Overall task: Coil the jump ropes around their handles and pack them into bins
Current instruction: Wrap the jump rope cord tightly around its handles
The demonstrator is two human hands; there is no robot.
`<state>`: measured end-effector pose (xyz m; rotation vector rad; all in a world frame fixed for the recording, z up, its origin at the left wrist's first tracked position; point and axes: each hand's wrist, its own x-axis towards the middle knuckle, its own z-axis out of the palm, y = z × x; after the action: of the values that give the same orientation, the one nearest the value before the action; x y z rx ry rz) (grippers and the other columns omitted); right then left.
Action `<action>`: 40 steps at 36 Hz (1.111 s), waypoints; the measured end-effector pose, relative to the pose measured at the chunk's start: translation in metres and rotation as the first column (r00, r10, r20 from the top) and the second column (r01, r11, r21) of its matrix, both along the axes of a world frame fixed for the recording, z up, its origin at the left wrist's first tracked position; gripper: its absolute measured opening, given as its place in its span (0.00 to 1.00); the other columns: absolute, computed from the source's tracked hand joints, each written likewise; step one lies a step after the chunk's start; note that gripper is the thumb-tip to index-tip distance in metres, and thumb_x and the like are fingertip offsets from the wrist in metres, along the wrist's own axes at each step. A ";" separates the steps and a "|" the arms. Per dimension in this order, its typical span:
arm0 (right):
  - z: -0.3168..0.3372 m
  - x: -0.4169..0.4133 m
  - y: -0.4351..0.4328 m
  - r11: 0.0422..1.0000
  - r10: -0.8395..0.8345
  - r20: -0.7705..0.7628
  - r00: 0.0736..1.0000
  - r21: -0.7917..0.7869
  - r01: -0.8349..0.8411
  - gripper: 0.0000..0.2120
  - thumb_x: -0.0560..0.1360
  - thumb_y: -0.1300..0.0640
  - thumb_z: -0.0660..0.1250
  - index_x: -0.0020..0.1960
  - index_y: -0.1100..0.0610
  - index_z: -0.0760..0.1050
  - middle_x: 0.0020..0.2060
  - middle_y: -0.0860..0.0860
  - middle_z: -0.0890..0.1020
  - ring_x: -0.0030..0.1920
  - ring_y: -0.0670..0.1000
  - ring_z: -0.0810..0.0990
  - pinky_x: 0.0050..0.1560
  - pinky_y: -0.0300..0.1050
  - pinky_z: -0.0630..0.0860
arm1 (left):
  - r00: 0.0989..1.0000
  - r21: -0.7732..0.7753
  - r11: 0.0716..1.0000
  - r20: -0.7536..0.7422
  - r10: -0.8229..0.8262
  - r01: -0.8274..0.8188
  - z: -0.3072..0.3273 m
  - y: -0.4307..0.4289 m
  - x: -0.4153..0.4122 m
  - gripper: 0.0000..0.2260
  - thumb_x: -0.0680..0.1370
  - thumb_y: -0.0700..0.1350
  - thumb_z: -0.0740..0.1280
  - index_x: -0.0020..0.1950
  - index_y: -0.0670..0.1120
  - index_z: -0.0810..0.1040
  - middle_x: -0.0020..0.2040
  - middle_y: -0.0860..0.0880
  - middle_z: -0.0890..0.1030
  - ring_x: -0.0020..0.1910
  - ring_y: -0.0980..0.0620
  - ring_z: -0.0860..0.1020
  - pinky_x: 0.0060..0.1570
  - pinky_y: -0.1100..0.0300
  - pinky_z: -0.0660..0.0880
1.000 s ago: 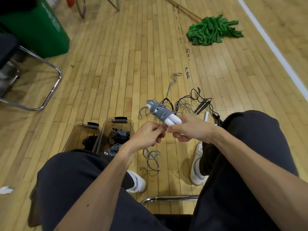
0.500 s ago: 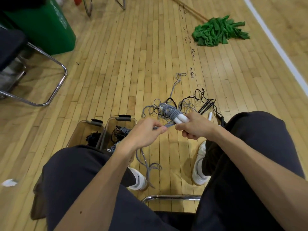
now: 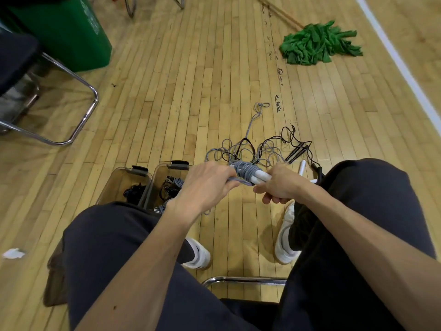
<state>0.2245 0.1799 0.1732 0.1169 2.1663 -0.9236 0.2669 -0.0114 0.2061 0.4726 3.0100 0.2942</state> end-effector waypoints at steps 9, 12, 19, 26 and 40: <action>0.008 0.010 -0.003 0.965 0.262 0.136 0.955 -0.022 -0.262 0.10 0.78 0.55 0.71 0.51 0.61 0.77 0.34 0.54 0.85 0.25 0.49 0.73 0.25 0.39 0.69 | 0.985 0.165 0.977 -0.126 -0.116 0.136 -0.001 -0.007 -0.003 0.12 0.77 0.57 0.69 0.46 0.49 0.85 0.41 0.54 0.82 0.41 0.52 0.78 0.36 0.52 0.76; 0.014 0.014 -0.002 0.913 0.401 0.172 0.900 0.011 -0.408 0.14 0.78 0.52 0.72 0.54 0.62 0.78 0.38 0.55 0.87 0.30 0.51 0.75 0.28 0.39 0.71 | 0.988 0.224 0.963 -0.071 -0.140 0.153 -0.001 -0.006 -0.003 0.14 0.74 0.58 0.71 0.45 0.48 0.85 0.41 0.54 0.82 0.41 0.52 0.78 0.39 0.49 0.77; 0.017 0.021 -0.003 0.825 0.557 0.159 0.815 0.005 -0.565 0.07 0.78 0.53 0.72 0.47 0.55 0.77 0.33 0.50 0.84 0.26 0.45 0.74 0.28 0.37 0.70 | 0.984 0.321 0.938 0.068 -0.163 0.133 -0.004 0.001 -0.004 0.13 0.72 0.58 0.73 0.45 0.49 0.86 0.41 0.57 0.81 0.42 0.58 0.75 0.44 0.55 0.74; 0.021 0.025 -0.001 0.763 0.644 0.145 0.751 -0.049 -0.644 0.07 0.77 0.54 0.73 0.43 0.53 0.76 0.31 0.49 0.82 0.28 0.47 0.74 0.33 0.40 0.71 | 0.971 0.398 0.915 0.235 -0.036 -0.062 -0.004 0.002 -0.009 0.15 0.63 0.61 0.80 0.34 0.52 0.82 0.32 0.57 0.78 0.36 0.60 0.74 0.35 0.62 0.67; 0.036 0.031 0.008 0.768 0.560 -0.044 0.827 -0.346 -0.539 0.09 0.75 0.59 0.75 0.38 0.52 0.79 0.29 0.45 0.81 0.29 0.47 0.75 0.33 0.39 0.71 | 0.805 0.651 0.702 0.562 -0.190 -0.289 -0.005 -0.004 -0.017 0.14 0.66 0.57 0.76 0.33 0.46 0.83 0.28 0.48 0.74 0.26 0.55 0.68 0.29 0.59 0.64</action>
<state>0.2559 0.1875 0.2092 -0.6306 1.7817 -0.9079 0.2501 -0.0154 0.2008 0.2462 2.1689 1.3711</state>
